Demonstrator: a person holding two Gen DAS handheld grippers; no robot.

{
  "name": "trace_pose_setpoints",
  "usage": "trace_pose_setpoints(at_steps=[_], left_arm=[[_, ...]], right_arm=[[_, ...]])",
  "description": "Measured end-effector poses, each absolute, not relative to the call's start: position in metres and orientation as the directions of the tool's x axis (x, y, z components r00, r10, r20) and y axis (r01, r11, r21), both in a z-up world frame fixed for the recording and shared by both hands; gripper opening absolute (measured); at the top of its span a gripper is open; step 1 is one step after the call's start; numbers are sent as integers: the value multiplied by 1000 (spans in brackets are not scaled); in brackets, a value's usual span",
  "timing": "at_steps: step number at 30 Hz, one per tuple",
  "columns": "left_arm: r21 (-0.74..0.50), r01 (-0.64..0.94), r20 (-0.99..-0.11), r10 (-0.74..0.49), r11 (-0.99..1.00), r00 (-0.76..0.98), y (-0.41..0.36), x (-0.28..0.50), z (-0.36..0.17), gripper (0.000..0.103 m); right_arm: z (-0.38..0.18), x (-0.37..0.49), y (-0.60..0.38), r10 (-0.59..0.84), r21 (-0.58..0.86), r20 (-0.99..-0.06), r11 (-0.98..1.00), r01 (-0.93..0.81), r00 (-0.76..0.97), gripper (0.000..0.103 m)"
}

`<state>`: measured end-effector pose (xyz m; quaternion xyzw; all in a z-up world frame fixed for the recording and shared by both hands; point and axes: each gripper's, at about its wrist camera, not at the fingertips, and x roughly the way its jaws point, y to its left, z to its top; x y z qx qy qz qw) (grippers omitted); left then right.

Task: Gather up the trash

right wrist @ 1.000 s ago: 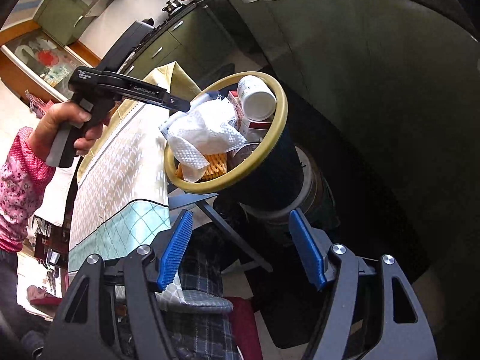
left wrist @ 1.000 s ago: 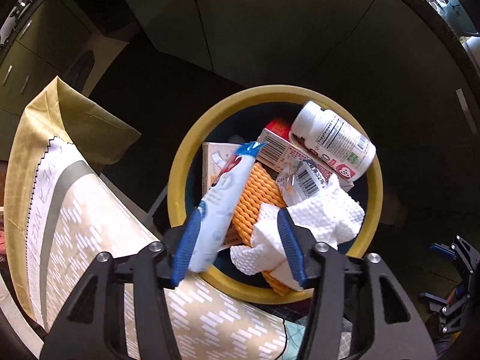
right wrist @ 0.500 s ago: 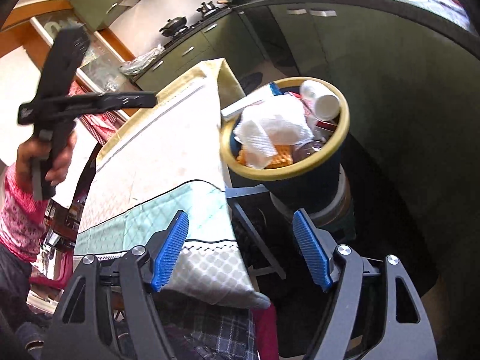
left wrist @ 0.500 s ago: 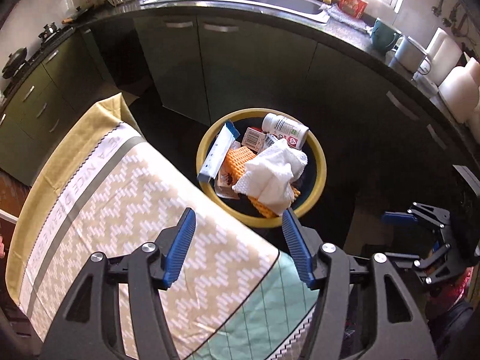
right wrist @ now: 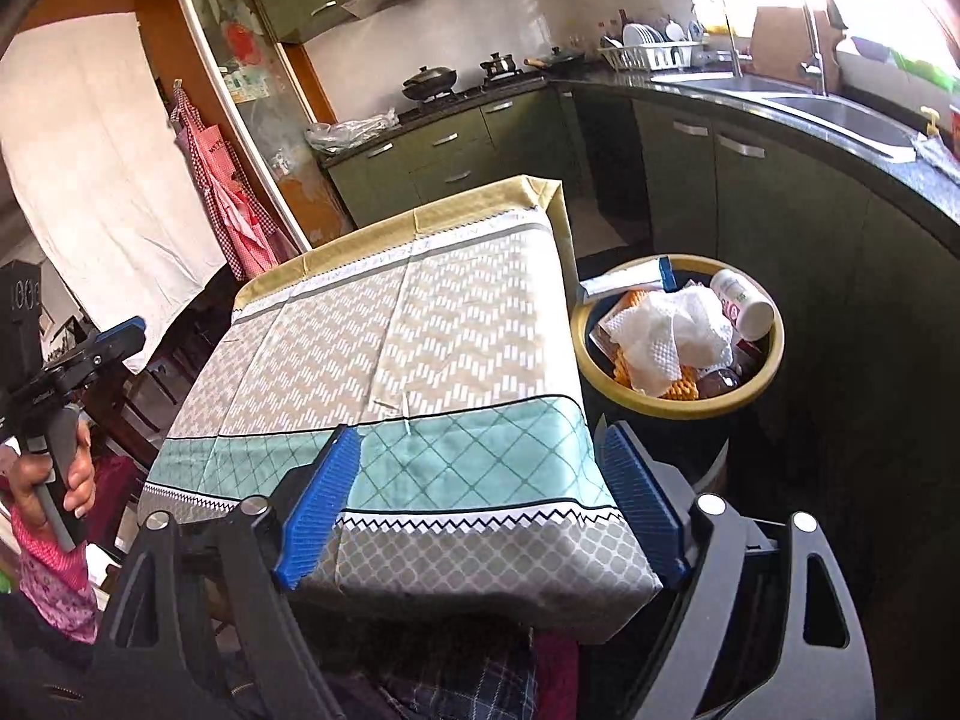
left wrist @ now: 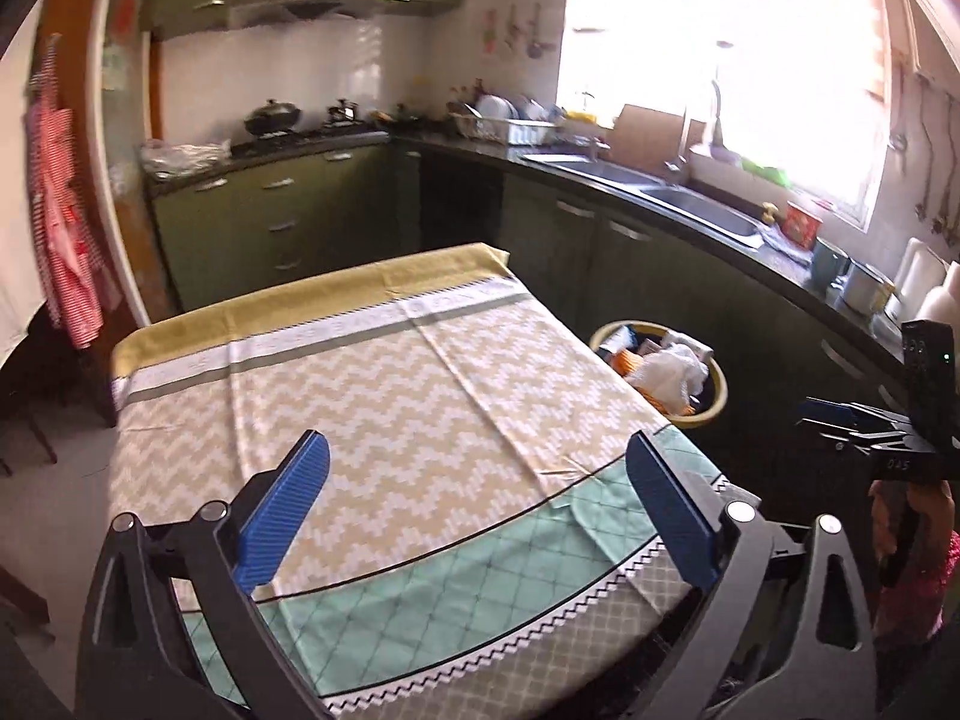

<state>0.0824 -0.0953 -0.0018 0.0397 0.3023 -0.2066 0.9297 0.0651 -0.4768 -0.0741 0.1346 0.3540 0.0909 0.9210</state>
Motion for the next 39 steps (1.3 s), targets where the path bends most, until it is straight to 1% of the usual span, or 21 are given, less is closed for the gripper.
trace_pose_setpoints(at_steps=[3,4,8,12,14,18,24,28,32,39], left_arm=[[-65,318,-541,-301,946,785,-64,57,1,96],[-71,296,-533,-287,953,796,-56,50,1,96],[-54,232,-525,-225,971,821,-43,26,3,96],[-27,175,-504,-165,984,848,-41,2,4,96],[-41,173,-486,-172,984,857,-40,-8,5,96],[-41,169,-491,-168,985,855,-39,-20,5,96],[-26,91,-446,-93,996,890,-28,-32,11,96],[-24,72,-422,-76,997,903,-24,-35,16,96],[-16,69,-421,-69,997,904,-26,-36,16,97],[-23,94,-413,-96,995,905,-28,-38,18,96]], right_arm=[[-64,54,-458,235,269,-611,960,-82,756,90],[-61,49,-453,223,253,-609,964,-80,761,93],[-48,25,-434,171,187,-586,980,-73,792,98],[-34,0,-421,110,125,-538,991,-50,836,98],[-29,-11,-417,96,115,-515,992,-43,852,98],[-23,-24,-413,42,65,-482,998,-12,875,98],[-21,-29,-417,34,78,-468,997,3,883,98],[-23,-26,-418,28,76,-468,997,9,884,98],[-26,-24,-418,36,77,-475,997,1,879,98],[-27,-22,-417,33,74,-477,997,2,878,98]])
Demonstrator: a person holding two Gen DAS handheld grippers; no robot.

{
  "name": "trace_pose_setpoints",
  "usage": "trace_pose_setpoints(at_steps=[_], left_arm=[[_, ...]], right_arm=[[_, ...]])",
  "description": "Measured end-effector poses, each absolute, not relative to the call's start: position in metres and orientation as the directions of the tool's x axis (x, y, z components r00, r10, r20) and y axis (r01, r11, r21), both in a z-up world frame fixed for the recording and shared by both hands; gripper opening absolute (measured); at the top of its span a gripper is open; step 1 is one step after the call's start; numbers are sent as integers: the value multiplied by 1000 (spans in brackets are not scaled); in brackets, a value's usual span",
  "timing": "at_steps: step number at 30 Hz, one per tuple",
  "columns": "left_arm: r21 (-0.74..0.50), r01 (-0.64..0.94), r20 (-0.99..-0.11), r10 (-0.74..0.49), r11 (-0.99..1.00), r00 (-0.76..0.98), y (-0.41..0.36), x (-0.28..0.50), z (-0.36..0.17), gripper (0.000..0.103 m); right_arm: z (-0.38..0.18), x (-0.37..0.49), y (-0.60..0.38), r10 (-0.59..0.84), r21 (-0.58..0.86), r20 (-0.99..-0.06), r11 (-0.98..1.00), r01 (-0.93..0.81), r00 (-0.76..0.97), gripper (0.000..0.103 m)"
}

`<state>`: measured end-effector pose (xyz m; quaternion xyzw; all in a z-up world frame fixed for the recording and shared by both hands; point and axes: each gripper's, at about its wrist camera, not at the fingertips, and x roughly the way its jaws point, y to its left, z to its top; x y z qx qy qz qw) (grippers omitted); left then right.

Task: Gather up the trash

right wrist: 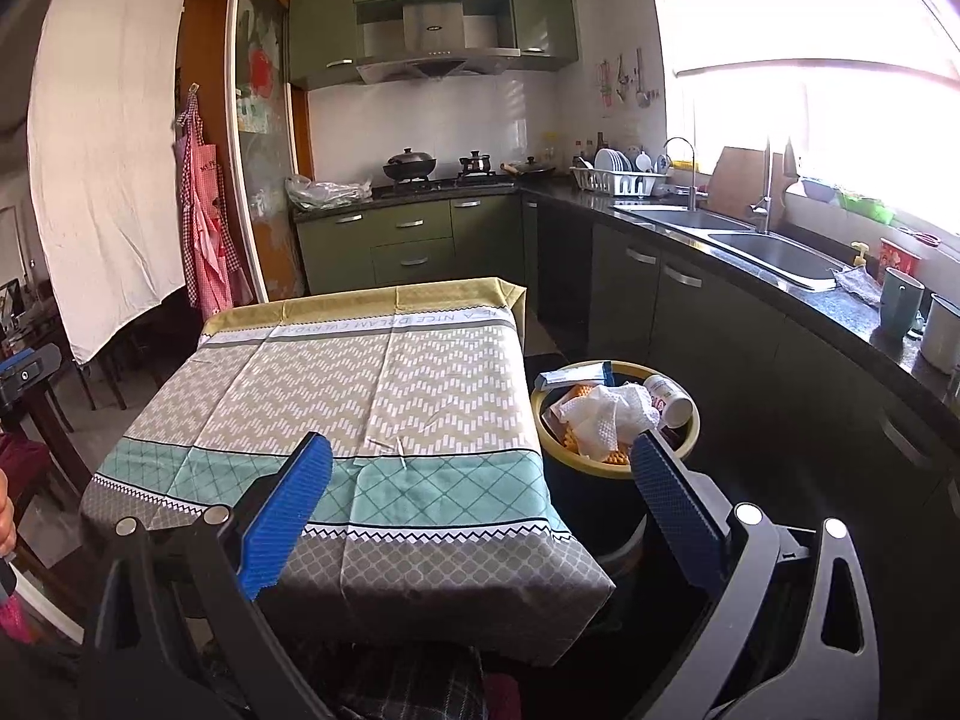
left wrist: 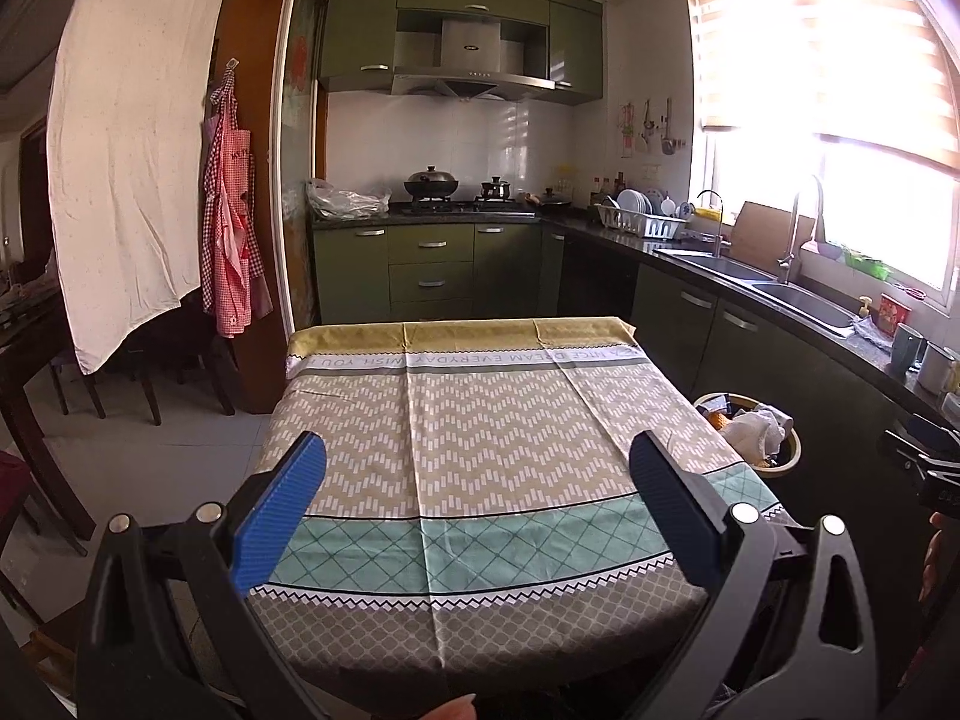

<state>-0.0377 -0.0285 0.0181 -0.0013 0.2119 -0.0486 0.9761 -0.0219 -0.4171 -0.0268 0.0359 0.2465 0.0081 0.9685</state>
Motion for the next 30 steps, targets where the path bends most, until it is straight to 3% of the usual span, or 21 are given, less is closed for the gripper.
trace_pose_setpoints(at_steps=[30], left_arm=[[-8,116,-420,-109,993,901,-30,-36,15,97]], right_arm=[[-29,-17,-418,43,79,-481,997,-6,876,98]])
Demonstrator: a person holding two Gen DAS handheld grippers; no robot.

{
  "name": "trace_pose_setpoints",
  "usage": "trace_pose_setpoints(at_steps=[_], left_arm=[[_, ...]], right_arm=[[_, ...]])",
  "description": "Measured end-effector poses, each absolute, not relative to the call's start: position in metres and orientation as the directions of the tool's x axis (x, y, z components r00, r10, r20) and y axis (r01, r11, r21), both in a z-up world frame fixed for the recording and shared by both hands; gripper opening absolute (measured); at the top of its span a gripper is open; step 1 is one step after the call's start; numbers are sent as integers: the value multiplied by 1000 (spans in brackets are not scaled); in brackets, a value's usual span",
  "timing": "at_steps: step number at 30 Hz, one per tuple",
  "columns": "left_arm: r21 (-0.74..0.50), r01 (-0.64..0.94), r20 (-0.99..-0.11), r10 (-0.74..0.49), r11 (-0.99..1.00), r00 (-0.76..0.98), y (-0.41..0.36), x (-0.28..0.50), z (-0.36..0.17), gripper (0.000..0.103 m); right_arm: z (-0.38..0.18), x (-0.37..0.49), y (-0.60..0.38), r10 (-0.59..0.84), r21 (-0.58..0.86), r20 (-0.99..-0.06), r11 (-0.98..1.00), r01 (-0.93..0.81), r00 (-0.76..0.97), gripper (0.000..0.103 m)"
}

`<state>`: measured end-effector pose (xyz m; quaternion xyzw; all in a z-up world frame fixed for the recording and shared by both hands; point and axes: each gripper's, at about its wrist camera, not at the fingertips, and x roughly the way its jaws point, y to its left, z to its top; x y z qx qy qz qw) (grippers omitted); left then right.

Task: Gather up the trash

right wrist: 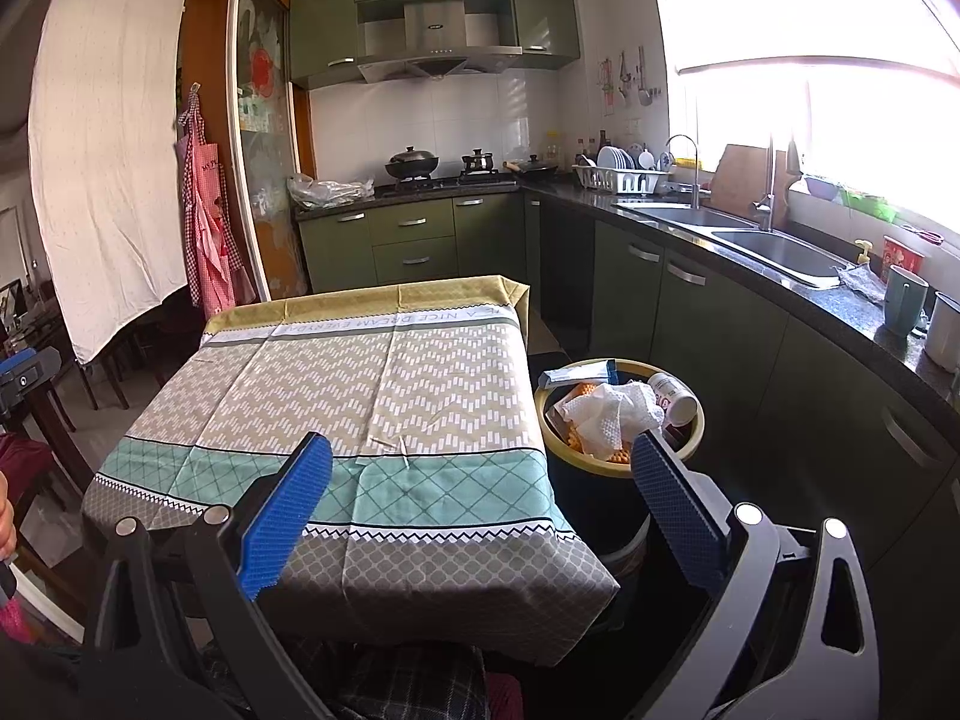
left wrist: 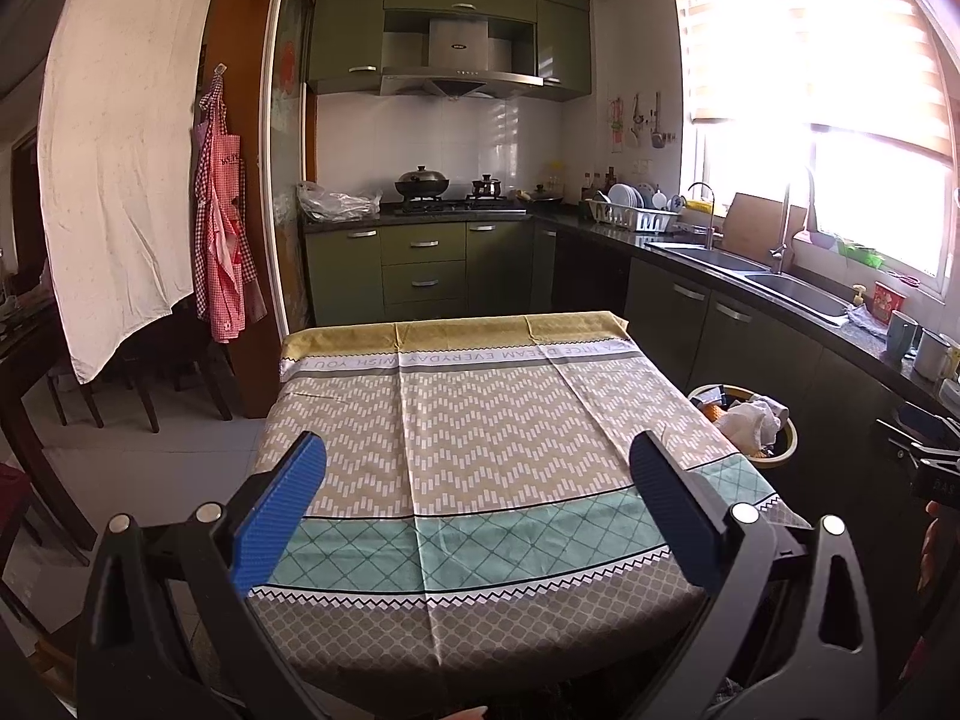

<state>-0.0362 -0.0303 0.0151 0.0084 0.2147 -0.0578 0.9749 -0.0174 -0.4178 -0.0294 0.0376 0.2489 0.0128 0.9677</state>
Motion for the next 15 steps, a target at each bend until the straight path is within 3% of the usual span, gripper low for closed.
trace_pose_setpoints(at_steps=[15], left_arm=[[12,127,-422,-110,992,900,-32,-34,12,97]], right_arm=[[-30,-17,-417,44,79,-482,997,-7,875,98]])
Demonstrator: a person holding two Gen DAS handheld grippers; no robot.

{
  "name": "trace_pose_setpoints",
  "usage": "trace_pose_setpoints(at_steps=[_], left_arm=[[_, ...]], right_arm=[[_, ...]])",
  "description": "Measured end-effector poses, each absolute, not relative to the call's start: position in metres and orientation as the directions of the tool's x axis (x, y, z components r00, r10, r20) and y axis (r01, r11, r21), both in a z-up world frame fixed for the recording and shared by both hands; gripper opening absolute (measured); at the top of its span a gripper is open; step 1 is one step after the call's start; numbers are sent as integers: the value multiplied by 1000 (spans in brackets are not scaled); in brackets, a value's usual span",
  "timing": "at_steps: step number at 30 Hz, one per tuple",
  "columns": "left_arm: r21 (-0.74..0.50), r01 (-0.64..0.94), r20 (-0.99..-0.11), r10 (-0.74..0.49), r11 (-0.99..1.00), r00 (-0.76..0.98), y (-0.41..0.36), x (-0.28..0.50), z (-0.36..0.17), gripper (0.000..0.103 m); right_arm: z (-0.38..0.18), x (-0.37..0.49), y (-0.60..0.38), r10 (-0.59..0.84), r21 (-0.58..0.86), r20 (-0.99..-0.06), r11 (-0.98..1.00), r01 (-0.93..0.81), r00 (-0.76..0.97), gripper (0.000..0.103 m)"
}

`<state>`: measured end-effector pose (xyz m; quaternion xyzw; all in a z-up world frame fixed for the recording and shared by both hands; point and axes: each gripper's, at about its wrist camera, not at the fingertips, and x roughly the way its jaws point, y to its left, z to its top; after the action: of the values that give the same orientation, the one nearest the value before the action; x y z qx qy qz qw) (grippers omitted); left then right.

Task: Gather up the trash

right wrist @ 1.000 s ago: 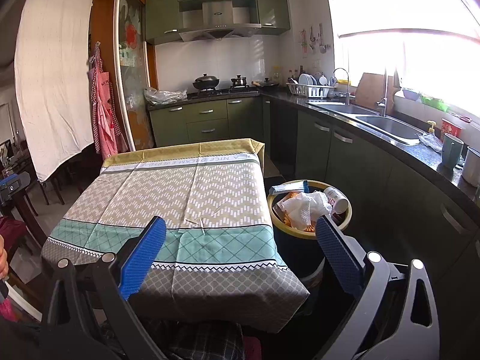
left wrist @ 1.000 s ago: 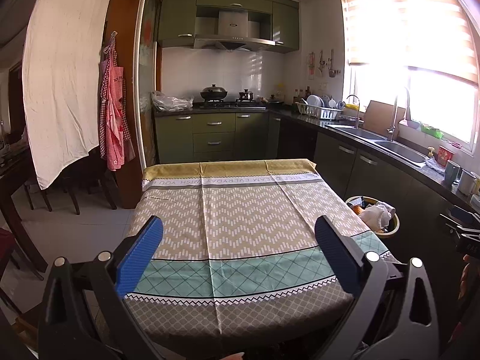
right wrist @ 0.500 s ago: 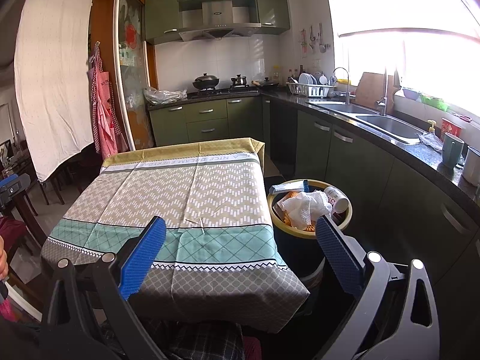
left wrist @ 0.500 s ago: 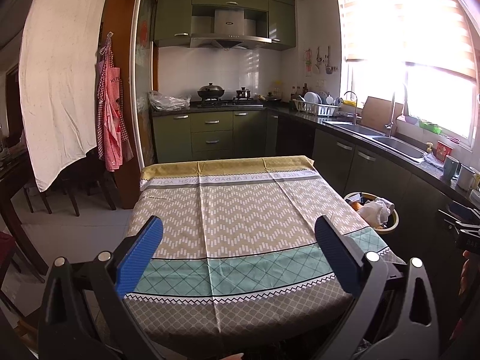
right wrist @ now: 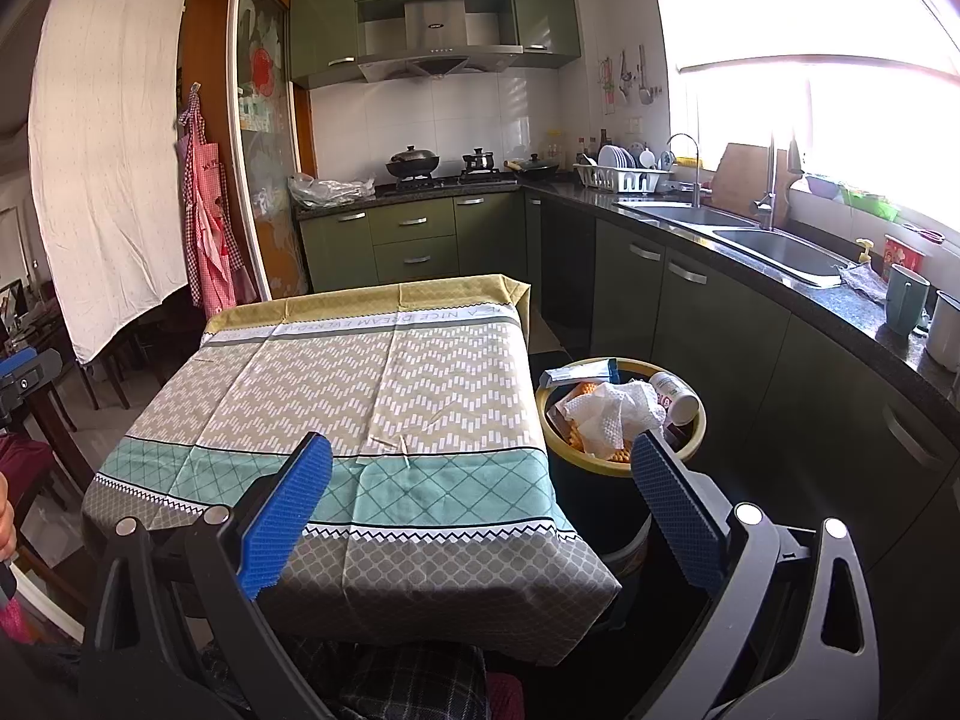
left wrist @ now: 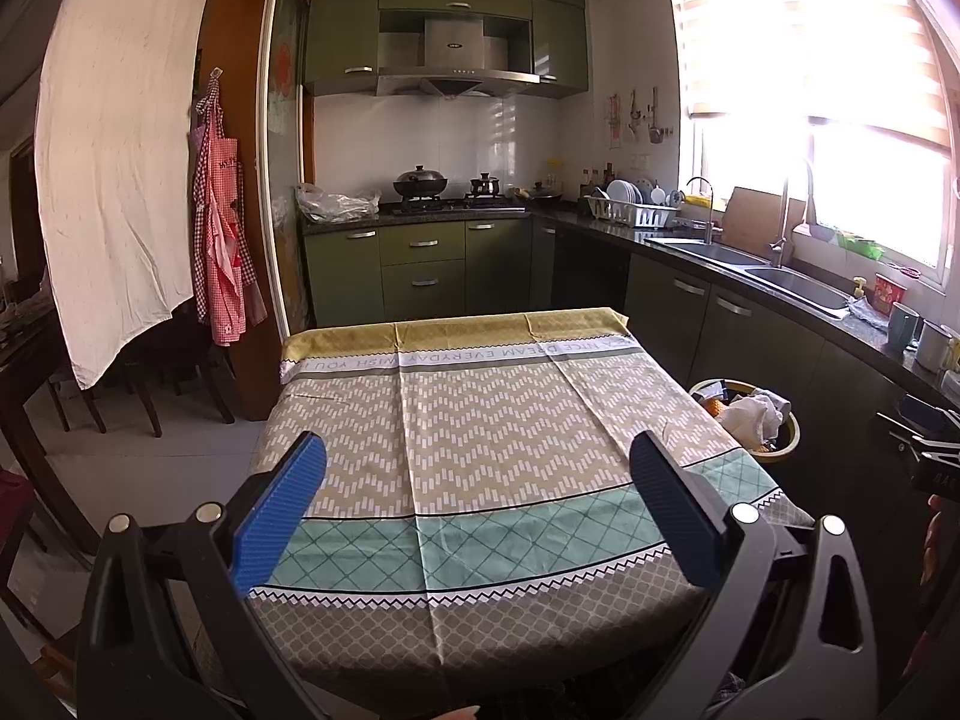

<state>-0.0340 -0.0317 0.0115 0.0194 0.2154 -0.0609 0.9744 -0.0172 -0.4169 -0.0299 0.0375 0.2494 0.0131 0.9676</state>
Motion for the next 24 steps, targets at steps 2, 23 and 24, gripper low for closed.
trace_pose_setpoints(at_steps=[2,23,24], left_arm=[[13,131,-423,-113,991,899,-32,-34,11,97],[7,148,-428,-131,989,894,-33,-33,12,97],[9,150,-431,-132,989,893,-33,-32,12,97]], right_arm=[[-30,-17,-417,44,80,-482,997,-6,875,98],[-32,-15,-415,50,80,-482,997,-13,875,98],[-32,-15,-415,51,80,-482,997,-14,875,98]])
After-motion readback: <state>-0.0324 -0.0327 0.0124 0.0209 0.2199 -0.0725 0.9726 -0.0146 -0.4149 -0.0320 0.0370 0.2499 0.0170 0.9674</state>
